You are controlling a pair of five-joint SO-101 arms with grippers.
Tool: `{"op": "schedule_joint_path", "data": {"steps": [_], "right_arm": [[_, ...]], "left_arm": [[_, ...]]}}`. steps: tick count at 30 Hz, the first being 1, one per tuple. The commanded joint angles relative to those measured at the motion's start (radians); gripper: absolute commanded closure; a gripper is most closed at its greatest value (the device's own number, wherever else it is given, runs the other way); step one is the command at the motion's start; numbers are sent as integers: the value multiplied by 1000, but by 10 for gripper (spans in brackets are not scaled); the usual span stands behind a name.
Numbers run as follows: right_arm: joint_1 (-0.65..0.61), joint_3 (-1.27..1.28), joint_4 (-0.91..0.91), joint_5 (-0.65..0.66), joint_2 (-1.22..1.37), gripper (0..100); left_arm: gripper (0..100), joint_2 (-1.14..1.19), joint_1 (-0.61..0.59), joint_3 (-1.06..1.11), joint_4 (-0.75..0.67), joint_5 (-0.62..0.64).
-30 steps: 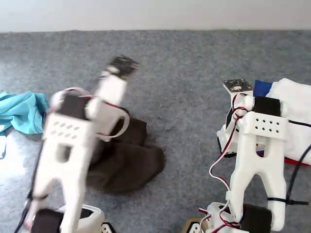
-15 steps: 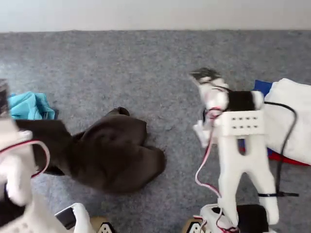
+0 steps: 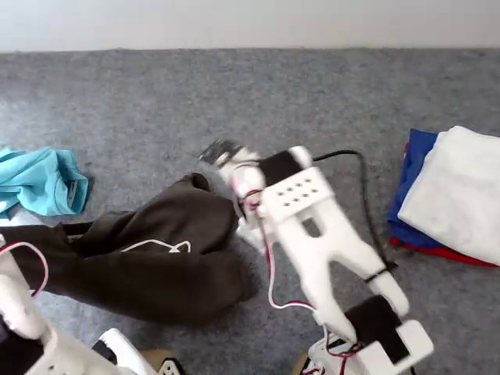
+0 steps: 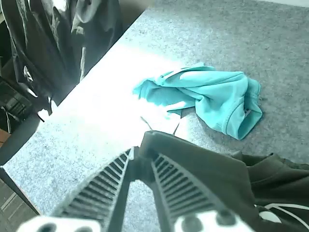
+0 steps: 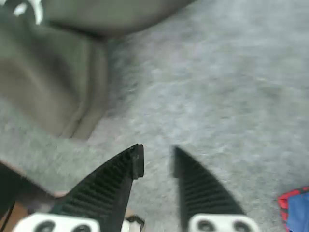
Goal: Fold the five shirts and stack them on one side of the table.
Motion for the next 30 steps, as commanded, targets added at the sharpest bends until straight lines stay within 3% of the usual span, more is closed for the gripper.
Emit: {"op": "schedule_joint_path", "data": {"steps": [1,11,25,30], "right_arm": [[-107,-40,35,2,5,781],[-302,-40,105,-29,10,780],[-354,-78,-142,-60,222,781],[-303,-279,-87,-61,274,782]], "left_arm": [[987,-5,-6,-4,-12,-6],[987,-5,-6,94,-20,-6],[987,-5,-3,105,-15,-5],[987,-5,-3,105,-15,-5]]}}
